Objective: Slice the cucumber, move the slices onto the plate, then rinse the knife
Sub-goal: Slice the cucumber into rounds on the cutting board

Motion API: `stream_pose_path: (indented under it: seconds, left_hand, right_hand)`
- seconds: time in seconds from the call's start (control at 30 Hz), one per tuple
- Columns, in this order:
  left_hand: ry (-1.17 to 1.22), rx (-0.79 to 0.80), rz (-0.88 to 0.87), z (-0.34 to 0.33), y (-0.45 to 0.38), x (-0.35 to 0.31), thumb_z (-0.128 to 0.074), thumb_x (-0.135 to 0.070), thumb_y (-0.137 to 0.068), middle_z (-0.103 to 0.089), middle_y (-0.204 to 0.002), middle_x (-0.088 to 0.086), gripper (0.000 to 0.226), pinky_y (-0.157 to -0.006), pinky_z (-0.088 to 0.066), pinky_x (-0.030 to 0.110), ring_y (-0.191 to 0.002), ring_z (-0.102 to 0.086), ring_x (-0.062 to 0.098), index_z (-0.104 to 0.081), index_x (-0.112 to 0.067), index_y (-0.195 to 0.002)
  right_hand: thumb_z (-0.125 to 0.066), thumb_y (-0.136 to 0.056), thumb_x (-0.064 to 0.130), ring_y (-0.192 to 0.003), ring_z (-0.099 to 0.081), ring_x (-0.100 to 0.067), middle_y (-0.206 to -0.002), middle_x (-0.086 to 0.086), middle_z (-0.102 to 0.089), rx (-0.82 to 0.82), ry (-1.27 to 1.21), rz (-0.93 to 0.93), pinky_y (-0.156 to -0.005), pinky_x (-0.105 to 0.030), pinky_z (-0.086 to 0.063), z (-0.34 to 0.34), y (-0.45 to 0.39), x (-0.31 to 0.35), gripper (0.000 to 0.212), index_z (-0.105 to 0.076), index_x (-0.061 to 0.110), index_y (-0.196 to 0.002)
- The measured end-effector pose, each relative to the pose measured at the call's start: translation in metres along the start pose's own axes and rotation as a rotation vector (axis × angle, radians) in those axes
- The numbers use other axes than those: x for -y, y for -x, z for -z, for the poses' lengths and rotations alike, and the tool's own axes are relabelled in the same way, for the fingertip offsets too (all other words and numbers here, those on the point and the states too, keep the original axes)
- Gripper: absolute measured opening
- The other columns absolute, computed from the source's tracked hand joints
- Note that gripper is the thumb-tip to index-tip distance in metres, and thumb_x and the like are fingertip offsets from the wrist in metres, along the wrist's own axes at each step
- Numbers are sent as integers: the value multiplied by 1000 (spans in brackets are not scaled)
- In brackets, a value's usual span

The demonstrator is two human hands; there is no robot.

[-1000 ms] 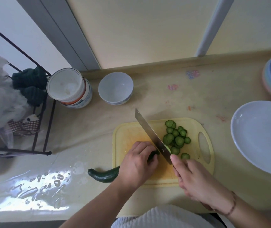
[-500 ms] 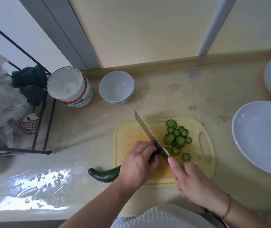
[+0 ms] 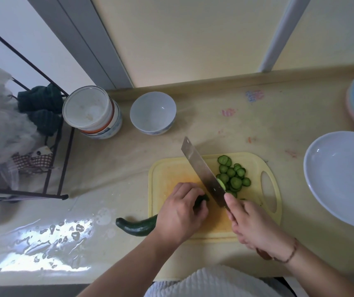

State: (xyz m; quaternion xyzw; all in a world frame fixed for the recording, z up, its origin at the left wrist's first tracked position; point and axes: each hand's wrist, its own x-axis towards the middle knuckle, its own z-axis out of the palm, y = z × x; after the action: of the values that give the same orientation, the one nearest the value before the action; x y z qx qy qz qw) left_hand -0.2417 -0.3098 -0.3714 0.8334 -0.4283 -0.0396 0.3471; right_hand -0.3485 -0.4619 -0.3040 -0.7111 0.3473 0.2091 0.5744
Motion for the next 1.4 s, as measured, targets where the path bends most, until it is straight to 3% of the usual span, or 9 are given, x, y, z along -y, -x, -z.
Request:
stream_pose_path:
  seconds: [0.23, 0.43, 0.63, 0.73, 0.9, 1.0, 1.1, 1.4]
  left_hand:
    - [-6, -7, -2, -1, -1, -1, -83, -4, -74, -68, -94, 2, 20, -83, -47, 16, -89, -60, 16, -72, -8, -91]
    - [-5, -13, -13, -2, 0, 0, -82, -2, -72, -67, -92, 2, 20, -84, -45, 16, -87, -60, 17, -72, -7, -89]
    - [4, -10, -12, -1, -1, -1, -81, -1, -73, -68, -92, 1, 19, -85, -41, 11, -87, -59, 15, -72, -7, -89]
    - [6, -10, -8, -2, -1, 0, -81, -1, -74, -69, -93, 1, 18, -85, -42, 11, -87, -60, 16, -72, -7, -89]
    - [9, -5, -1, -4, 1, 1, -79, -3, -76, -69, -95, 2, 17, -87, -41, 11, -90, -61, 17, -72, -6, -91]
    - [14, -12, -8, -4, 1, 1, -73, -10, -82, -69, -96, 3, 11, -88, -40, 9, -91, -60, 16, -73, -6, -92]
    - [-1, 2, -12, -3, 1, 3, -78, -8, -80, -69, -97, 2, 14, -85, -47, 16, -91, -61, 17, -73, -7, -93]
    - [-25, -2, -25, -1, 3, 1, -80, -9, -81, -67, -100, 1, 16, -84, -50, 20, -94, -60, 17, -72, -9, -95]
  right_hand:
    - [-28, -90, 62, -35, -27, -15, -45, 1, -30, 27, -15, 53, -36, -21, -25, -3, 17, 6, 58, -39, 12, -63]
    - [-27, -89, 66, -35, -32, -6, -42, 3, -36, -9, 81, 85, -36, -12, -25, -7, 26, 4, 60, -41, 13, -66]
    - [-25, -86, 67, -31, -33, -4, -38, 5, -36, 4, 100, 81, -37, -12, -25, -7, 26, 3, 60, -40, 13, -66]
    - [-24, -86, 67, -31, -33, -5, -37, 5, -36, 5, 101, 79, -38, -14, -26, -9, 22, 3, 59, -40, 14, -65]
    - [-23, -81, 73, -35, -31, -8, -39, 6, -32, -47, 117, 85, -45, -27, -28, -21, 1, -3, 60, -36, 19, -58]
    - [-22, -81, 74, -34, -31, -7, -40, 5, -34, -44, 115, 82, -43, -26, -29, -21, -7, -5, 63, -38, 17, -59]
    - [-26, -89, 66, -33, -28, -11, -42, 6, -31, 1, 7, 22, -37, -23, -24, -10, -9, -7, 58, -39, 15, -65]
    - [-31, -88, 65, -38, -25, -16, -46, 2, -29, 1, -66, -15, -40, -24, -22, 15, -6, -11, 57, -37, 16, -60]
